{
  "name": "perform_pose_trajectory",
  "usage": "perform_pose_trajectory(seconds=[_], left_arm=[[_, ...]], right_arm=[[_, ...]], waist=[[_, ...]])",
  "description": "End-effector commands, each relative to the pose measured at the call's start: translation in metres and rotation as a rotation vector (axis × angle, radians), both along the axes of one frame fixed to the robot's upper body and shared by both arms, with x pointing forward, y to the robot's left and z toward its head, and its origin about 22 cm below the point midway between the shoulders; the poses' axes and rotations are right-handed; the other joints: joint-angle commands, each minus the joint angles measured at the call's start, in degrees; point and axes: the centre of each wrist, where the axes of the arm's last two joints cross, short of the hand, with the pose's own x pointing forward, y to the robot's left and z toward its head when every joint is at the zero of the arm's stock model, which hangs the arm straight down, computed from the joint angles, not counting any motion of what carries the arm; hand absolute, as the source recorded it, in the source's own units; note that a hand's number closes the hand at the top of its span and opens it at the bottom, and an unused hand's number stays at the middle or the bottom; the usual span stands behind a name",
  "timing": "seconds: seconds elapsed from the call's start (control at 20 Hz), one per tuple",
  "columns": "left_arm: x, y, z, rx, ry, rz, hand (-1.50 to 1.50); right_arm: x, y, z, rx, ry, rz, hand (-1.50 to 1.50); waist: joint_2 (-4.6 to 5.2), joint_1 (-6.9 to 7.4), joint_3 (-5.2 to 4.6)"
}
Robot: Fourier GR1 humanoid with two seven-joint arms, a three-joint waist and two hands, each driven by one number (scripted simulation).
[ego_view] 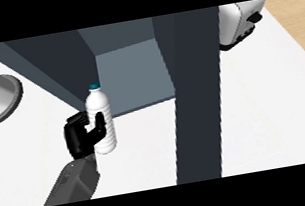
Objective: Pick up the bottled water, place it into the cabinet and close the cabinet
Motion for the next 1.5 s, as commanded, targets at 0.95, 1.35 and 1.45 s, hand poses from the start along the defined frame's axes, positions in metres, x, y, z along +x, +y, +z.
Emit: perform_pose_trajectory(seconds=[0.95, 1.35, 1.45], left_arm=[[0.079, -0.048, 0.081, -0.017, -0.092, -0.119, -1.50], [0.081, -0.039, 0.083, 0.084, -0.109, -0.121, -1.50], [0.074, -0.043, 0.075, 0.071, -0.100, -0.157, -1.50]], right_arm=[[0.013, -0.011, 0.001, 0.001, 0.003, 0.043, -1.50], [0.014, -0.014, 0.002, -0.004, -0.007, 0.074, -1.50], [0.013, -0.012, 0.002, 0.011, -0.019, 0.083, -1.50]], waist=[[1.81, -4.65, -1.21], [1.70, -6.03, -1.12], [1.56, -6.18, -1.21]])
